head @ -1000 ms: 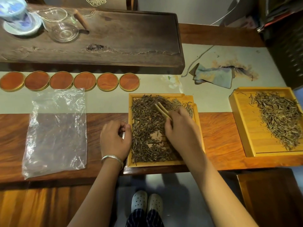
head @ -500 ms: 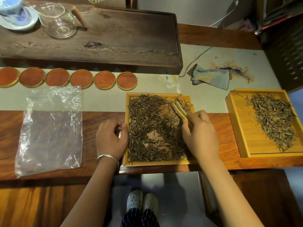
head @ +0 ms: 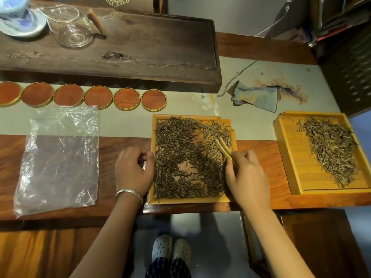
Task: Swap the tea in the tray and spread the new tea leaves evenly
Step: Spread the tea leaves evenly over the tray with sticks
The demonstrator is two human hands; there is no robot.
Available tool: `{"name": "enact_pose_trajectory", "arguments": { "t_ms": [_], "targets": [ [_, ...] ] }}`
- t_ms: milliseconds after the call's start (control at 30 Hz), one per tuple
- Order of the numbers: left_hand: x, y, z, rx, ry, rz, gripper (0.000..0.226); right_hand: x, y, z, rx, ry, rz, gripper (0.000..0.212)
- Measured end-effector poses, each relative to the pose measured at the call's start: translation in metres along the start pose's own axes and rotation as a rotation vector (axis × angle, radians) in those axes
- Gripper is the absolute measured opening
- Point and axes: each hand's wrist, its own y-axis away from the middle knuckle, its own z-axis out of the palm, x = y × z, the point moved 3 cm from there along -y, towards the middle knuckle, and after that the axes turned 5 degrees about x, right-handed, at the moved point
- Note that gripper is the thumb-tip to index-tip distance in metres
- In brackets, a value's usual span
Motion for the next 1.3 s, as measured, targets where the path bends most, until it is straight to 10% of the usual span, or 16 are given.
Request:
{"name": "enact_pose_trajectory", "arguments": {
  "t_ms": [767,1300],
  "targets": [
    [0.0,0.001,-0.001,0.0,0.003,-0.015,0.016,-0.073,0.041,0.018,-0.134,-0.162,-0.312,0.024],
    [0.0,0.0,-0.001,-0.003,0.01,-0.008,0.015,-0.061,0.032,0.023,-0.135,-0.127,-0.204,0.024]
  ]
}}
